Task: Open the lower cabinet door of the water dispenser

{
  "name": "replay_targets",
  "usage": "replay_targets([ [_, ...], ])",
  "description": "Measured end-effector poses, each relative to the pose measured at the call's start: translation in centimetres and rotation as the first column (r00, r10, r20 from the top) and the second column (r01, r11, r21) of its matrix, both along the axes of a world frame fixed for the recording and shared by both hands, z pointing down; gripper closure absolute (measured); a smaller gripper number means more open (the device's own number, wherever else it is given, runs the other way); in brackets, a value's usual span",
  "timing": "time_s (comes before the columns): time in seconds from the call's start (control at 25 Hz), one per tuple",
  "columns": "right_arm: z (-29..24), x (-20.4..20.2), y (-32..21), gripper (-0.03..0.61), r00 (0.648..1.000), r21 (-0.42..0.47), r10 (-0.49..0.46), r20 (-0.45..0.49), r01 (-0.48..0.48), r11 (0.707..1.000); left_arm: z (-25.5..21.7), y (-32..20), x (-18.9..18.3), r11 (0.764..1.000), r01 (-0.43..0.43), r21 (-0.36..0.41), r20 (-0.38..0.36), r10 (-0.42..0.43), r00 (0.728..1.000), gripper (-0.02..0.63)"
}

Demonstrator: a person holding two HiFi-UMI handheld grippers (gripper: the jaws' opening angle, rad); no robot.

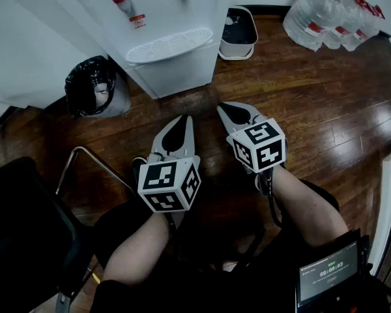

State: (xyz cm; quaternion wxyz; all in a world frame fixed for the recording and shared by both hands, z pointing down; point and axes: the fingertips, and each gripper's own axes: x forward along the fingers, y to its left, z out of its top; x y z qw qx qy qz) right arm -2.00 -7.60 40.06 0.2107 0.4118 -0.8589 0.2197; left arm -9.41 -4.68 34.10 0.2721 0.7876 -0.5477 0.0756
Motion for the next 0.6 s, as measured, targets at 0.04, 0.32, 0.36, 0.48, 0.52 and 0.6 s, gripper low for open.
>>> replay_targets([
  [0.04,0.3,0.2,-0.7,0.574,1.0,-0.008,-0.001,-0.003,0.001,1.0,0.1,-0.4,0.1,1.0,-0.002,-0.011,-0.013,0.002,1.0,0.594],
  [0.32,2.5,1.8,-5.0,0.574,0.999,-0.082,-0.03,-0.033,0.028,0.996,0.4,-3.3,0.9,0.998,-0.011,-0.064,-0.091,0.005,0.996,0.594],
  [0.36,3.0,1.8,-5.4,0.572,0.998,-0.096,-0.044,-0.039,0.04,0.995,0.7,-3.6,1.2,0.996,-0.028,-0.083,-0.094,0.02,0.995,0.594],
  [0.48,5.1,1.3,-6.4,0.519,0.991,-0.14,-0.116,-0.07,0.106,0.984,2.4,-4.3,2.1,0.985,-0.085,-0.152,-0.074,0.074,0.994,0.591],
  [0.52,5.8,1.2,-6.8,0.494,0.985,-0.149,-0.147,-0.09,0.133,0.98,2.8,-4.7,2.3,0.982,-0.092,-0.167,-0.065,0.082,0.994,0.591],
  [0.6,7.0,1.0,-7.9,0.456,0.97,-0.154,-0.202,-0.135,0.181,0.971,3.1,-5.8,2.4,0.981,-0.087,-0.173,-0.045,0.08,0.996,0.588],
])
